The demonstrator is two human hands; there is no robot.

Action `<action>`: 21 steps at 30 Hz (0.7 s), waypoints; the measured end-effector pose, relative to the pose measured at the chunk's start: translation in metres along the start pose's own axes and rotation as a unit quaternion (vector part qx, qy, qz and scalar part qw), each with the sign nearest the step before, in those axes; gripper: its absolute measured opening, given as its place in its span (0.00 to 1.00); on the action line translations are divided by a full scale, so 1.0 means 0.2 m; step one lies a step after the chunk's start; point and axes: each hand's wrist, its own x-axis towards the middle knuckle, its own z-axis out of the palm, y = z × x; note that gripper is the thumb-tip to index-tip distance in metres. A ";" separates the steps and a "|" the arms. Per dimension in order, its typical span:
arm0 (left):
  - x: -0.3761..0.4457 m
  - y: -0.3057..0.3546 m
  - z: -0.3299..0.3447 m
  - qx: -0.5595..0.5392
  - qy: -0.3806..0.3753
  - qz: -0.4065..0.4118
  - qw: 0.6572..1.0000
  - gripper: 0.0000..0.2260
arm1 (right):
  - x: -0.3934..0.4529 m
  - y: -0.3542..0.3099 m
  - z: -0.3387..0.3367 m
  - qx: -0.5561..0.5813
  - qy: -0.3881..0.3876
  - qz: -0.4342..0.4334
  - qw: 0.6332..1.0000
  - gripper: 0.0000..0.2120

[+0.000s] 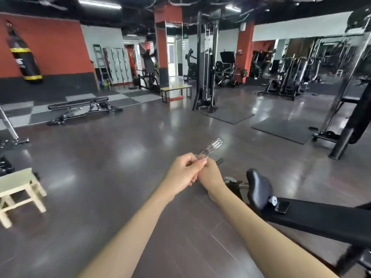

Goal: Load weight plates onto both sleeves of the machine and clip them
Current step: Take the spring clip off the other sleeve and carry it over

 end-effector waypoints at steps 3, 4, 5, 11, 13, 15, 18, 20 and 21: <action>0.39 -0.15 -0.13 0.002 -0.023 -0.011 1.000 0.11 | 0.39 0.01 0.13 -0.029 -0.009 -0.018 0.999 0.12; 0.53 -0.20 -0.19 -0.001 -0.029 -0.008 1.000 0.11 | 0.54 0.02 0.17 -0.019 -0.002 -0.020 1.000 0.09; 0.68 -0.25 -0.25 -0.006 -0.035 -0.005 0.999 0.12 | 0.68 0.03 0.23 -0.009 0.005 -0.018 1.000 0.07; 1.53 -0.40 -0.66 -0.005 -0.061 0.022 0.998 0.14 | 1.55 -0.03 0.55 0.052 0.025 0.003 0.998 0.10; 1.82 -0.45 -0.78 -0.008 -0.046 0.041 0.998 0.14 | 1.81 -0.02 0.61 0.059 0.062 0.012 0.996 0.14; 2.12 -0.51 -0.87 -0.024 -0.006 0.047 0.999 0.15 | 2.06 -0.01 0.63 0.056 0.105 0.014 0.993 0.15; 2.60 -0.65 -0.94 -0.050 0.015 0.028 0.998 0.16 | 2.48 0.00 0.64 0.052 0.160 0.020 0.986 0.14; 2.94 -0.76 -0.95 -0.057 0.015 0.009 0.998 0.15 | 2.78 0.02 0.64 0.036 0.169 0.023 0.985 0.13; 3.12 -0.81 -0.94 -0.063 0.015 0.001 0.998 0.15 | 2.93 0.03 0.64 0.032 0.164 0.023 0.986 0.13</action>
